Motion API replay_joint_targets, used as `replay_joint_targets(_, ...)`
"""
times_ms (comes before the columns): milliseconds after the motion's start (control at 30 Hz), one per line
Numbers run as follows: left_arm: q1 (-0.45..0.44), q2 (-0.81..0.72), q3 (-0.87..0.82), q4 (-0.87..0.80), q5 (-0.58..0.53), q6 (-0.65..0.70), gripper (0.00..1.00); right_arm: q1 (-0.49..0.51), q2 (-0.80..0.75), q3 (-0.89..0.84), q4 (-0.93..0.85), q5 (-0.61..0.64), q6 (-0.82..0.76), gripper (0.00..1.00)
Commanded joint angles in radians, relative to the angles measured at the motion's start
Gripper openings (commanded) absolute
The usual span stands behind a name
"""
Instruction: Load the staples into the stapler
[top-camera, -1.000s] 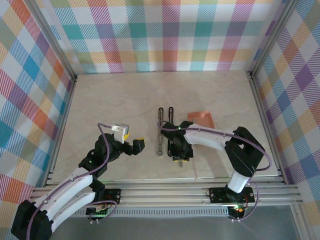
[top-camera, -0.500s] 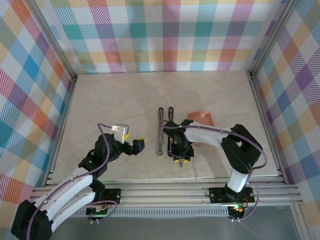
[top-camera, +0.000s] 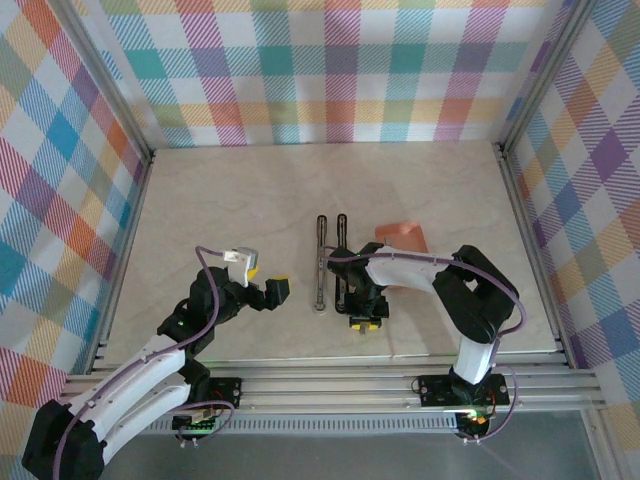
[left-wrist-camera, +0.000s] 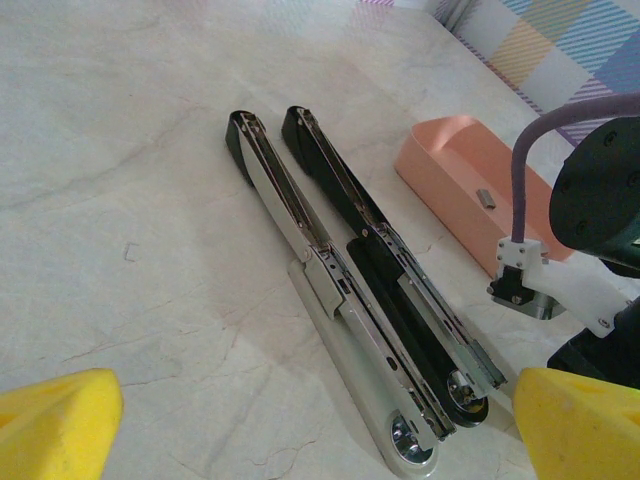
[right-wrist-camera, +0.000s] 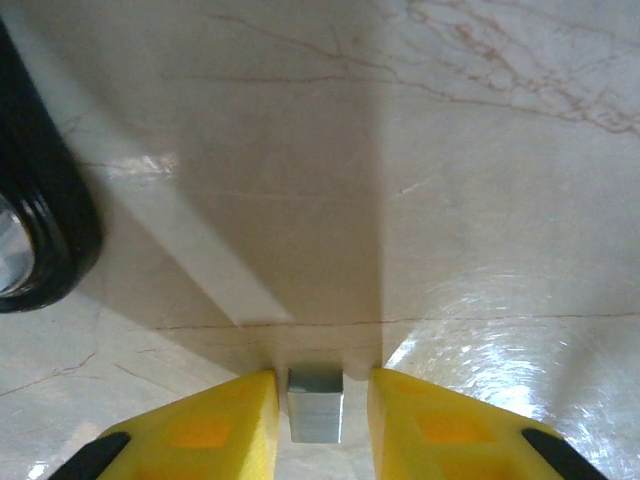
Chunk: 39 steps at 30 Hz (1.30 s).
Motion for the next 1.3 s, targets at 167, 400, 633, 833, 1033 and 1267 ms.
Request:
replay_joint_targets(167,-0.01,-0.004,-0.011,0.014,0.019,-0.007,1.0,-0.014,0.014,-0.026,0.028,-0.009,-0.005,0.25)
replay_joint_targets(400,-0.01,-0.004,-0.011,0.014,0.018,-0.007,1.0,-0.014,0.011,-0.054,0.048,-0.021,0.004,0.21)
replay_joint_targets(633,-0.01,-0.003,-0.013,0.017,0.016,-0.007,1.0,-0.014,-0.059,-0.078,0.075,0.032,0.015,0.19)
replay_joint_targets(833,-0.01,0.006,-0.021,0.031,0.014,-0.008,1.0,0.003,-0.152,-0.09,0.133,0.102,0.033,0.18)
replay_joint_targets(1033,-0.012,0.02,-0.022,0.031,0.001,-0.01,1.0,0.062,-0.19,-0.073,0.218,0.191,0.091,0.18)
replay_joint_targets(1267,-0.012,0.014,-0.021,-0.001,-0.036,-0.014,1.0,0.149,-0.163,0.016,0.259,0.311,0.114,0.18)
